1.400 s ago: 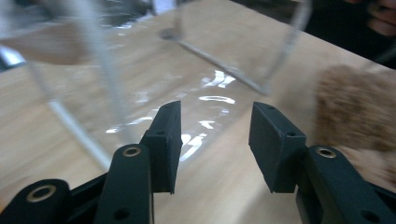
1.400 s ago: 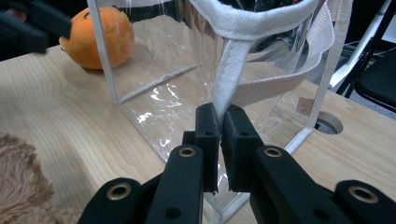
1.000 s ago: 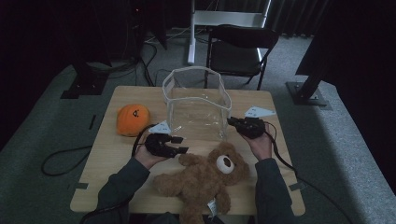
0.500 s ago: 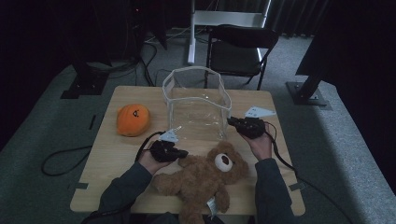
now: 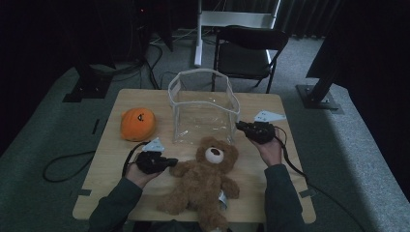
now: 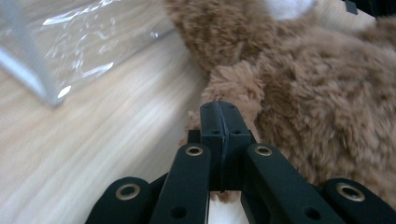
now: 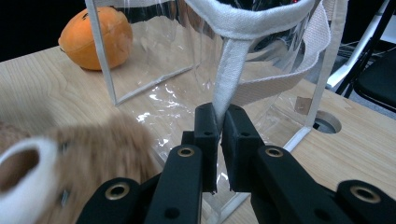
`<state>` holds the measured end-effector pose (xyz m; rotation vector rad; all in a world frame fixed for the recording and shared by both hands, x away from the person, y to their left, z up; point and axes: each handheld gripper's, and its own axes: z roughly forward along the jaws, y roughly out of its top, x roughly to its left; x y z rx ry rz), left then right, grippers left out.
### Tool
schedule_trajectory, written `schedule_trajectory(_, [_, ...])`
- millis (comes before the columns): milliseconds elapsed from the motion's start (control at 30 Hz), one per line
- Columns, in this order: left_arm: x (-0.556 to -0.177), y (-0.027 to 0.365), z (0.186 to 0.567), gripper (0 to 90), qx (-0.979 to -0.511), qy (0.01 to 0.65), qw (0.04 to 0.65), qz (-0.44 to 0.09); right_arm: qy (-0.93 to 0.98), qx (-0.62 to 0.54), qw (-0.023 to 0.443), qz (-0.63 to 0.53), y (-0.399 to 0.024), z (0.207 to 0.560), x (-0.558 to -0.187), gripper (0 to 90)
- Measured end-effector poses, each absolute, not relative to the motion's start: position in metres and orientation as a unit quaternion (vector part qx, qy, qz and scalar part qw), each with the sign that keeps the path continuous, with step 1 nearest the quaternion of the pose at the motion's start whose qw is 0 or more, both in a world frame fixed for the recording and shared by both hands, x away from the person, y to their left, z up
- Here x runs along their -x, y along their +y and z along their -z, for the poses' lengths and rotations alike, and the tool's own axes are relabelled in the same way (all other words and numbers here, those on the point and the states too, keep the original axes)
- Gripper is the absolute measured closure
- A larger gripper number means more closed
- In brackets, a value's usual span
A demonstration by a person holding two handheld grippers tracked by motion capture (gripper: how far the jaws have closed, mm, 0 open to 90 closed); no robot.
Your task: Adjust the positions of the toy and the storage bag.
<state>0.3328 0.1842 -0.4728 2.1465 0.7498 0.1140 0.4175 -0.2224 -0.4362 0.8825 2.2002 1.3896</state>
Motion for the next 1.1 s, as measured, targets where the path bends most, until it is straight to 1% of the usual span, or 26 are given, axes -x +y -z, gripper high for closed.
schedule_trajectory(200, [-0.310,0.216,0.475,90.0,-0.847,0.328,0.415,-0.054,0.786,-0.315,0.196,-0.495,-0.223,0.436,-0.418,84.3])
schedule_trajectory(233, [-0.310,0.216,0.475,90.0,-0.847,0.328,0.415,-0.054,0.786,-0.315,0.196,-0.495,-0.223,0.436,-0.418,84.3])
schedule_trajectory(267, [-0.302,0.226,0.478,90.0,-0.844,0.339,0.413,-0.052,0.786,-0.315,0.196,-0.495,-0.223,0.436,-0.418,84.3])
schedule_trajectory(467, [-0.294,0.236,0.482,90.0,-0.845,0.342,0.409,-0.043,0.785,-0.315,0.196,-0.495,-0.222,0.436,-0.418,84.3])
schedule_trajectory(500, [-0.295,0.236,0.482,86.6,-0.843,0.344,0.410,-0.046,0.785,-0.315,0.196,-0.495,-0.222,0.436,-0.418,84.2])
schedule_trajectory(567, [-0.300,0.237,0.478,77.9,-0.840,0.344,0.416,-0.054,0.786,-0.315,0.198,-0.494,-0.222,0.436,-0.418,82.4])
schedule_trajectory(633, [-0.305,0.237,0.473,68.8,-0.837,0.341,0.423,-0.060,0.784,-0.319,0.200,-0.494,-0.223,0.436,-0.418,74.4])
schedule_trajectory(700, [-0.316,0.236,0.466,64.6,-0.831,0.339,0.435,-0.071,0.782,-0.324,0.202,-0.492,-0.224,0.436,-0.418,66.6])
schedule_trajectory(833, [-0.343,0.229,0.457,58.2,-0.820,0.342,0.450,-0.086,0.779,-0.330,0.206,-0.492,-0.225,0.436,-0.414,58.2])
schedule_trajectory(933, [-0.364,0.219,0.454,54.8,-0.815,0.343,0.458,-0.090,0.777,-0.330,0.218,-0.490,-0.225,0.434,-0.407,53.9])
schedule_trajectory(1100, [-0.396,0.205,0.456,53.8,-0.815,0.349,0.455,-0.083,0.772,-0.329,0.229,-0.493,-0.229,0.432,-0.393,51.0])
